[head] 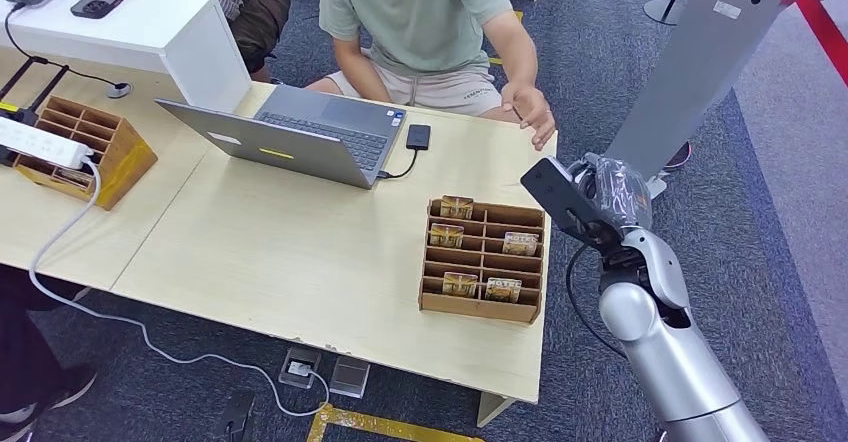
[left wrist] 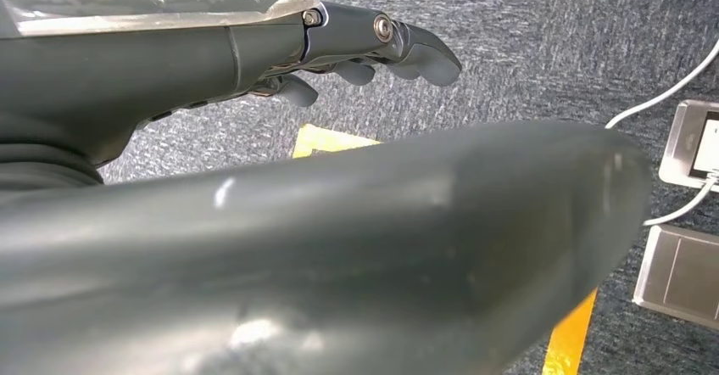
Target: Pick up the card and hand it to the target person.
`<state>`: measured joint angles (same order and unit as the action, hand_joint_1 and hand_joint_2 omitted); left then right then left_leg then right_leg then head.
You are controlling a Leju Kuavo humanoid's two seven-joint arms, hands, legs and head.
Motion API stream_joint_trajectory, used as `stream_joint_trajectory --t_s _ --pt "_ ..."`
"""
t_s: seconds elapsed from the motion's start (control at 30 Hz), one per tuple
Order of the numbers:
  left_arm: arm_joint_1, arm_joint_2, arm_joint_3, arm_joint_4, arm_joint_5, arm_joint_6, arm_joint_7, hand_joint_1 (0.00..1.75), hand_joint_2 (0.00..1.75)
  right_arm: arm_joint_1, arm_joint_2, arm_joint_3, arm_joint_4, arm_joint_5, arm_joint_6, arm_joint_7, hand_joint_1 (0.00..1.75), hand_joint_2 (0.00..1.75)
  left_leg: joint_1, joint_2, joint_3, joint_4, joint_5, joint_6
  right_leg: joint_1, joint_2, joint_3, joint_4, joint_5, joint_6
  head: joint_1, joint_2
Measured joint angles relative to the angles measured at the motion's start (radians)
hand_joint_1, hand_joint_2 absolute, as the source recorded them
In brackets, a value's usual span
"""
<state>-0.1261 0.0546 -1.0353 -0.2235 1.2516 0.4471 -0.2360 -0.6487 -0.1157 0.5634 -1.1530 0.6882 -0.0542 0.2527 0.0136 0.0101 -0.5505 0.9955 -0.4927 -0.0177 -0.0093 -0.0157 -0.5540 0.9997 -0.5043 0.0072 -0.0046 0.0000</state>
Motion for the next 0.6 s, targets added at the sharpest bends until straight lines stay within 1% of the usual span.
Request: stream_joint_trajectory --t_s 0.23,0.4,0.6 --pt "0.000 0.000 0.000 0.000 0.000 0.000 0.000 0.00 0.00 -0.001 -0.001 -0.016 -0.010 -0.015 -0.022 -0.020 1.59 1.75 0.000 0.000 0.000 0.000 0.000 0.000 0.000 0.000 0.000 0.000 0.000 0.000 0.000 0.000" --pt "0.000 0.000 0.000 0.000 0.000 -0.002 -0.005 0.00 0.00 -0.021 -0.001 -0.046 -0.016 -0.017 -0.083 -0.032 1.57 1.75 0.000 0.000 0.000 0.000 0.000 0.000 0.000 0.000 0.000 0.000 0.000 0.000 0.000 0.000" --pt "0.000 -0.001 0.000 0.000 -0.001 -0.005 -0.013 0.00 0.00 -0.092 -0.002 -0.080 -0.002 0.001 -0.163 -0.050 1.51 1.75 0.000 0.000 0.000 0.000 0.000 0.000 0.000 0.000 0.000 0.000 0.000 0.000 0.000 0.000"
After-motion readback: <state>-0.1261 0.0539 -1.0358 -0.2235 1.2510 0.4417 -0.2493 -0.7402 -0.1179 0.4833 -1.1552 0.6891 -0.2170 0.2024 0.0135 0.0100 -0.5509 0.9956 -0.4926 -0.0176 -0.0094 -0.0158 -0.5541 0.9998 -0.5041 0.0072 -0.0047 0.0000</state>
